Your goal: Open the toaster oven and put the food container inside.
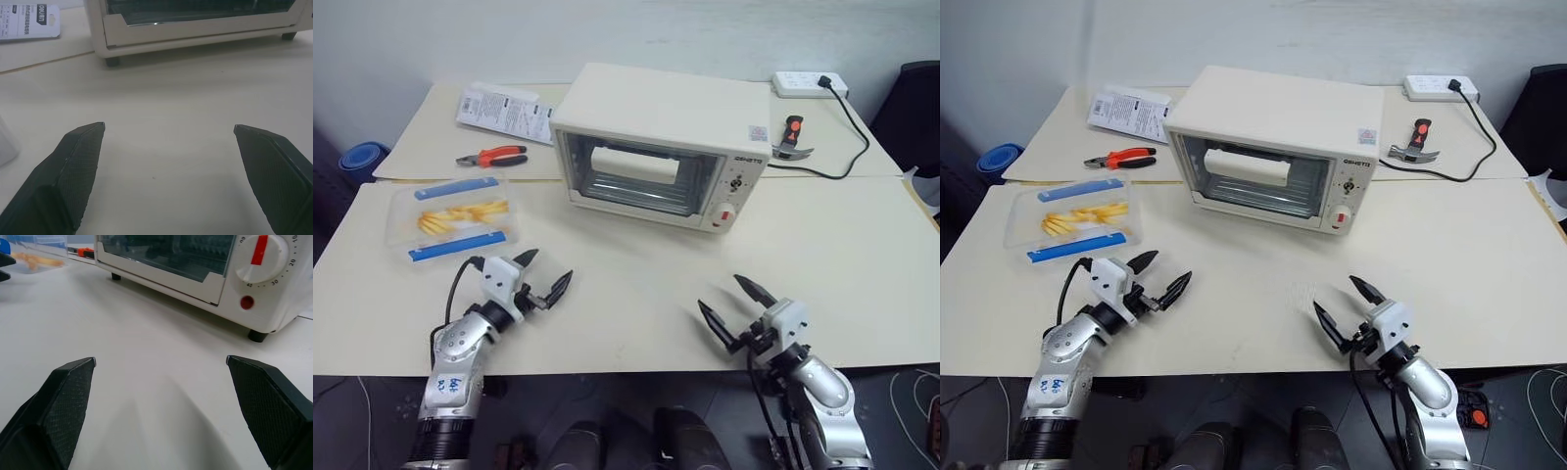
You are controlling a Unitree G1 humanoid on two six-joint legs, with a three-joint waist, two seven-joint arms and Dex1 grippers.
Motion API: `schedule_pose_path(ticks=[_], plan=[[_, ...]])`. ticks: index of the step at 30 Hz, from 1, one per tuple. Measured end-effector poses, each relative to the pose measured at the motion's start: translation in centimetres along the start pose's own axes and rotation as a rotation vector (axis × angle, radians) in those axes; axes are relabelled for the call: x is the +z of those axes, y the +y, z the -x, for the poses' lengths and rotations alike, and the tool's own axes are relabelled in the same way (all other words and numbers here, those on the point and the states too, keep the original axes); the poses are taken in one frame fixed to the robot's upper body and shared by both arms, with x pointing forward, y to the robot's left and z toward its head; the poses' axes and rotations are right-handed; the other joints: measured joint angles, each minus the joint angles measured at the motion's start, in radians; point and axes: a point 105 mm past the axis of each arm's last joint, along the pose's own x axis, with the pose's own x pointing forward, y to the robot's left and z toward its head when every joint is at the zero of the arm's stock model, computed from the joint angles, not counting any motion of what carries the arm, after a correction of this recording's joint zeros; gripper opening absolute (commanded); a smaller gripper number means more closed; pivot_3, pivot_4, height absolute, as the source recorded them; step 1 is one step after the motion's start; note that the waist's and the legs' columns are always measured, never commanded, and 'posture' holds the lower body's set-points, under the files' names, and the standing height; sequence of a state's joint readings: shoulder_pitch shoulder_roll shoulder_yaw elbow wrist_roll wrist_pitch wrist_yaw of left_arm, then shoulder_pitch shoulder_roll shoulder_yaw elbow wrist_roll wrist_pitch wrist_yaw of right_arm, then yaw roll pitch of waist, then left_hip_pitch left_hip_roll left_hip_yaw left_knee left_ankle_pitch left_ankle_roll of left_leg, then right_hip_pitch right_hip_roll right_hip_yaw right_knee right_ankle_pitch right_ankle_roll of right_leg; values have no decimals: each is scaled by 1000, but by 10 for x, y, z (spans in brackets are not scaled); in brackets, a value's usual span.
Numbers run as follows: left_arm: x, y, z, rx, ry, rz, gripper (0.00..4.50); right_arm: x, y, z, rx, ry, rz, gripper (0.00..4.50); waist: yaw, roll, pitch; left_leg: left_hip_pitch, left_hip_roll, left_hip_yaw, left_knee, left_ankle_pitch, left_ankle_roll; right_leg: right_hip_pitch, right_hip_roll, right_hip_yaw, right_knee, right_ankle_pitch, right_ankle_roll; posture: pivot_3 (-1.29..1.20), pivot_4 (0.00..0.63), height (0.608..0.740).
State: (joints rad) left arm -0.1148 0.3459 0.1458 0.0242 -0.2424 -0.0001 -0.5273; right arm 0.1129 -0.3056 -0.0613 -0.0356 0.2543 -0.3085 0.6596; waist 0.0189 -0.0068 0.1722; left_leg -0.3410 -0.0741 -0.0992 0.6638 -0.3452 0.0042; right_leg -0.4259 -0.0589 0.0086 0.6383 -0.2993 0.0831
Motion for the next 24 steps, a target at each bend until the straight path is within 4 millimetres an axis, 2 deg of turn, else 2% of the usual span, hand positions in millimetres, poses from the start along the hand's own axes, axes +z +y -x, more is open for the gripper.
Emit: schedule_pose_path(ticks=[5, 7, 12, 18, 20, 24], plan=[[3, -2, 3, -49, -14, 82, 4500, 8, 1, -13, 48, -19, -6, 4475, -4, 0, 0, 0, 0, 0, 0, 0, 0, 0, 0, 0, 0, 0, 0, 0, 150, 740], [9, 2, 14, -94, -14, 112, 4500, 24, -1, -23, 93, -38, -1, 4475, -14, 0, 0, -1, 1, 0, 0, 0, 0, -2, 0, 0, 1, 0, 0, 0, 150, 740], [52, 27, 53, -193, -42, 122, 4500, 79, -9, -58, 195, -106, -4, 4475, -21, 0, 0, -2, 2, -2, 0, 0, -1, -2, 1, -1, 0, -1, -2, 0, 150, 740], [80, 41, 70, -238, -49, 146, 4500, 118, -14, -98, 224, -147, -38, 4475, -17, 1, 1, -3, 1, -3, 0, -1, -1, -2, 0, -2, -1, -1, -2, 0, 150, 740], [83, 39, 70, -244, -55, 152, 4500, 122, -12, -106, 237, -150, -50, 4475, -18, 1, 1, -4, 1, -3, -1, -1, 0, -3, 0, -2, -1, -1, -2, 0, 150, 740], [82, 32, 68, -241, -72, 174, 4500, 117, -6, -123, 277, -122, -79, 4475, -23, 1, 1, -6, 1, -2, 0, -2, 1, -5, 0, -1, -2, -1, -2, 0, 150, 740]])
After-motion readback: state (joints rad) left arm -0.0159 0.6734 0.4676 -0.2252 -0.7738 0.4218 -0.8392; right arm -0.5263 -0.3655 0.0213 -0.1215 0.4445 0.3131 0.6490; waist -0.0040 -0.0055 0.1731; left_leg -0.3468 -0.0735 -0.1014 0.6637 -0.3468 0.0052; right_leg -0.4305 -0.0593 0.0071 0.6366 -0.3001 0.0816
